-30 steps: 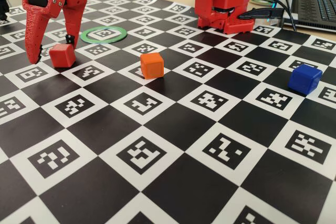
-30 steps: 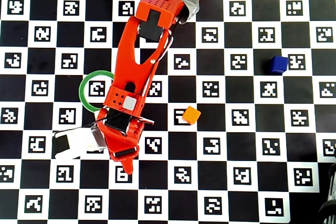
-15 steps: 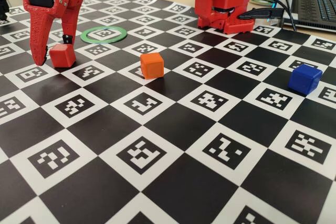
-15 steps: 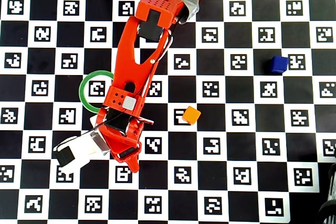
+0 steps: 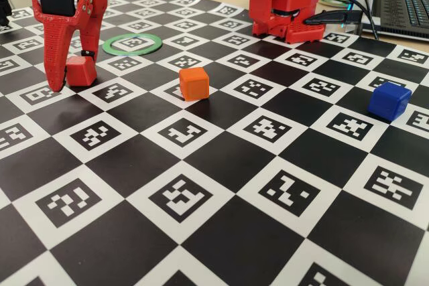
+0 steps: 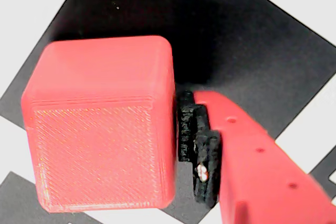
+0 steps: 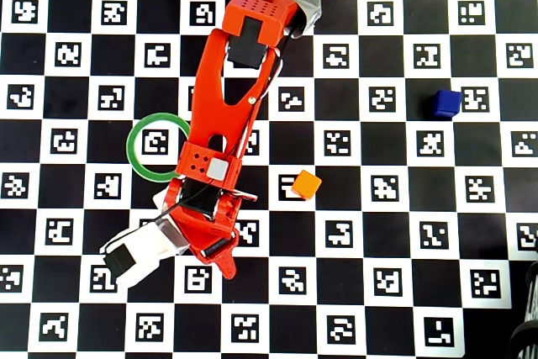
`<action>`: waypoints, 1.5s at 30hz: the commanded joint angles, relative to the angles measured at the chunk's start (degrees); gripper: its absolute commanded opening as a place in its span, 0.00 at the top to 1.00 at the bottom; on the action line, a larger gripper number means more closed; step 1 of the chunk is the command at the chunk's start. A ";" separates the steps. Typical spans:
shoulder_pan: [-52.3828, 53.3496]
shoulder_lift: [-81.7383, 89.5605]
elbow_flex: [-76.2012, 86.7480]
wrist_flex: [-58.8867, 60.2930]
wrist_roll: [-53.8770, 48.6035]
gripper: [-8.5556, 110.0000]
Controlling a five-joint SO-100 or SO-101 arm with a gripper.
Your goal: Grab the red cube then put it in the green circle then put the blue cube on top and finally the orange cube on top
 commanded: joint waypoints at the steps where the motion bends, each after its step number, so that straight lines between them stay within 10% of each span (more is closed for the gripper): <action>1: -0.18 3.69 -0.88 -0.62 -0.70 0.56; 18: -0.18 4.22 -0.18 0.44 -0.44 0.87; 45: 18.46 33.84 -4.04 24.96 14.15 0.91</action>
